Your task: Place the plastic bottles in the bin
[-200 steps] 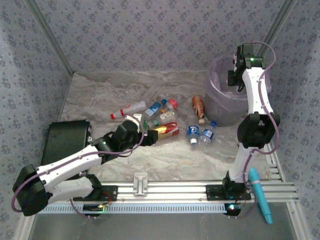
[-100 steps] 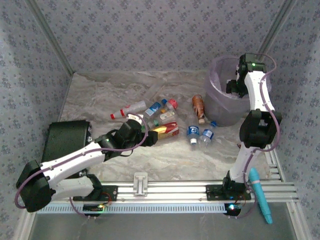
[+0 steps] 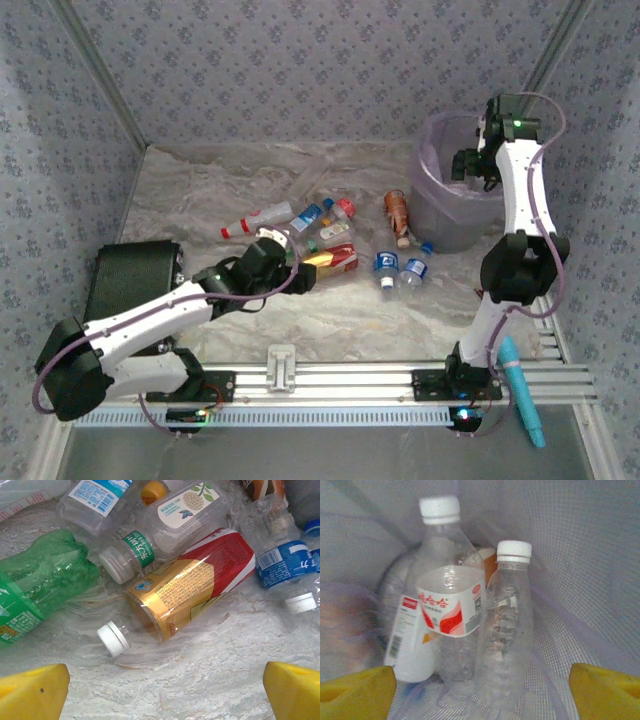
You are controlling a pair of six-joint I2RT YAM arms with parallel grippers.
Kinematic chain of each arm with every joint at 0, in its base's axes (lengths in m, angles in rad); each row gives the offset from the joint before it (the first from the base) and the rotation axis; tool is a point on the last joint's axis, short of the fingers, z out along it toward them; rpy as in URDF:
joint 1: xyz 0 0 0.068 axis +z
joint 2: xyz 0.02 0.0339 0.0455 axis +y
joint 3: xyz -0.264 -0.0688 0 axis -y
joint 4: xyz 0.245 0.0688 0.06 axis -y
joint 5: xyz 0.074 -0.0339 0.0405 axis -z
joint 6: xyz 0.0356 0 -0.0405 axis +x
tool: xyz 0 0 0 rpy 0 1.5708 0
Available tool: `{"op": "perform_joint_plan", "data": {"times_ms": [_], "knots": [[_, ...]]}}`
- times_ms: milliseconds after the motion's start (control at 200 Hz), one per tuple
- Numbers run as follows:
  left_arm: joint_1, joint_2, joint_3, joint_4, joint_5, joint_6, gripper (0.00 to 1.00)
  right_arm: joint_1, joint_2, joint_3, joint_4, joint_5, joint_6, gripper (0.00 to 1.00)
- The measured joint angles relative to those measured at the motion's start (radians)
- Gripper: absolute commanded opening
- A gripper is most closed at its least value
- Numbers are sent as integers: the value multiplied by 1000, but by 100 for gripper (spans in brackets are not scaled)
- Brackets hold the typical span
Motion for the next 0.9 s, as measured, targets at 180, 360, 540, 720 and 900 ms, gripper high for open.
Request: {"op": "perform_joint_plan", "data": {"times_ms": [180,360,540,720,900], "knots": [[12,113,128,-95,-13,93,100,3,-146,49,-10,-53,18,93],[26,239,246,-157,2,243,100,31,-313,-10,31,-187,48,93],[57,341,303,-176,84,402,98,79,-455,-187,89,-342,94,93],[115,416,322,-190,182,522,98,141,-529,-320,122,-436,126,93],[137,505,359,-193,218,595,94,146,-614,-392,147,-496,145,92]]}}
